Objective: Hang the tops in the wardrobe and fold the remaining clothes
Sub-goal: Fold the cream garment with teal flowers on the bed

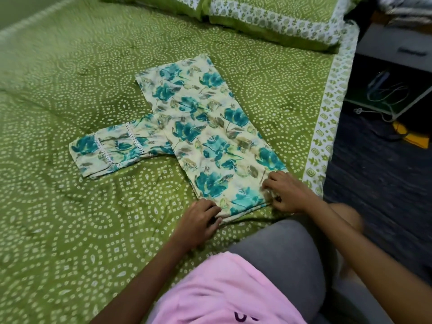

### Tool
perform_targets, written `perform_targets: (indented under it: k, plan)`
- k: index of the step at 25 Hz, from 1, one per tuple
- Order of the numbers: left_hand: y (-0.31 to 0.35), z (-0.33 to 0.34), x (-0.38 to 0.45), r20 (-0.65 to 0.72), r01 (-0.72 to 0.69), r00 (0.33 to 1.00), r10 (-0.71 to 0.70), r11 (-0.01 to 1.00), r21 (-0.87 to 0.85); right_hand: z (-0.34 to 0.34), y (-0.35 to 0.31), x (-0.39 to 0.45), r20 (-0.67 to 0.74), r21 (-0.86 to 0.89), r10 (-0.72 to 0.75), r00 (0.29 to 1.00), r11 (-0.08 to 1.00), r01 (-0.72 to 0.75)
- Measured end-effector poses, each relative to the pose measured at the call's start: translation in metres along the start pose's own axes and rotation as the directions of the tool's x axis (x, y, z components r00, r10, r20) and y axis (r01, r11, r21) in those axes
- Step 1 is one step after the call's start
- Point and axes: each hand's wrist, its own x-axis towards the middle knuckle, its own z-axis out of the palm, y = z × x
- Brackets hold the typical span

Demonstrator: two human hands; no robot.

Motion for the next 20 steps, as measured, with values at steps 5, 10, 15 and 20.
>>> perform_targets:
  k: [5, 10, 15, 20]
  plan:
    - [0.012, -0.005, 0.003, -0.024, 0.052, 0.998, -0.052, 0.999, -0.002, -0.013, 0.01, 0.0, 0.034, -0.08, 0.007, 0.999, 0.997, -0.004]
    - [0.022, 0.006, 0.002, -0.004, -0.06, 0.998, 0.06, 0.998, 0.014, -0.014, 0.029, -0.014, -0.034, -0.126, 0.036, 0.999, 0.991, -0.04]
    - [0.023, 0.013, 0.0, 0.098, 0.035, 0.994, -0.042, 0.997, 0.073, -0.013, 0.031, -0.014, 0.024, -0.098, 0.115, 0.993, 0.989, -0.112]
    - [0.022, -0.003, 0.001, 0.17, -0.016, 0.986, 0.002, 0.996, 0.083, -0.022, 0.029, -0.023, 0.066, -0.064, 0.061, 0.996, 0.996, -0.057]
